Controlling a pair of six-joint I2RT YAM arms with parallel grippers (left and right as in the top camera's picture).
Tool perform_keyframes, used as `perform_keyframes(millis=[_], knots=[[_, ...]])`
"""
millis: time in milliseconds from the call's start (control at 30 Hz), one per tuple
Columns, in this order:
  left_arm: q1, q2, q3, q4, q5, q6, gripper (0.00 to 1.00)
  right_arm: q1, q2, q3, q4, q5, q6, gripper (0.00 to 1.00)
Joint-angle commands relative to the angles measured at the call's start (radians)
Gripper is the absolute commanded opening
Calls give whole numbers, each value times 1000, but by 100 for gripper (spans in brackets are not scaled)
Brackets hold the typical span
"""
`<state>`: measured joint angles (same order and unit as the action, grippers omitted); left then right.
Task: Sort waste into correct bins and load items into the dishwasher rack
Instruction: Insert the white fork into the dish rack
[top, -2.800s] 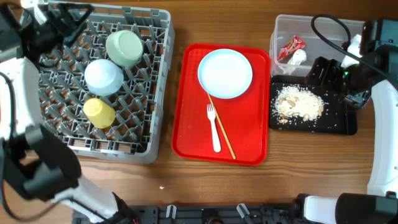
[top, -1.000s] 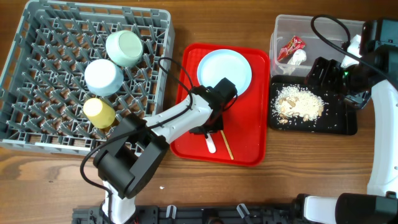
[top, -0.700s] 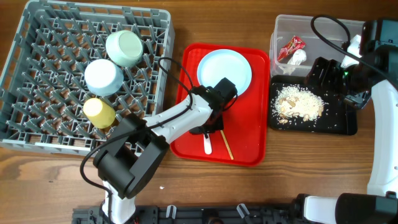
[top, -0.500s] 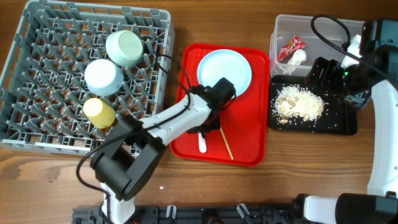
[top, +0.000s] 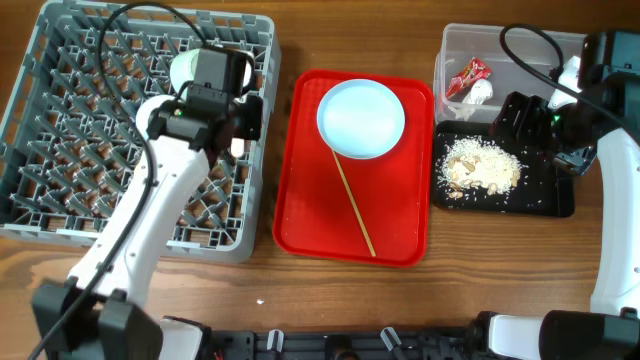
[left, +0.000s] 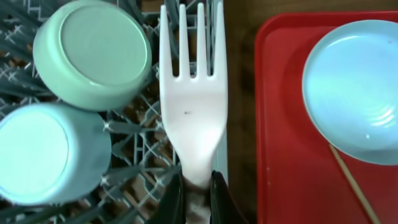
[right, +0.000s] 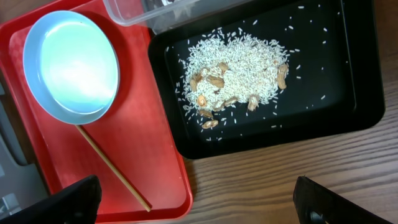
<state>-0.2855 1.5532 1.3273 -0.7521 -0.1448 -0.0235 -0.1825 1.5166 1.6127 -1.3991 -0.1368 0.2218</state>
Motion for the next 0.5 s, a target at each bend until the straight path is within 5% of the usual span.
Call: perform_keyframes(millis=[0, 133, 167, 233, 467], knots=[[32, 111, 13, 47, 5, 71, 4, 0, -2, 16, -5, 10, -13, 100], [37, 187, 13, 69, 5, 68, 11, 0, -2, 16, -5, 10, -13, 100], [37, 186, 13, 69, 5, 68, 38, 0, -2, 16, -5, 10, -13, 100], [37, 185, 13, 69, 5, 69, 57, 0, -2, 16, -5, 10, -13, 100], [-33, 29, 14, 27, 41, 0, 73, 0, -2, 16, -5, 10, -13, 100]])
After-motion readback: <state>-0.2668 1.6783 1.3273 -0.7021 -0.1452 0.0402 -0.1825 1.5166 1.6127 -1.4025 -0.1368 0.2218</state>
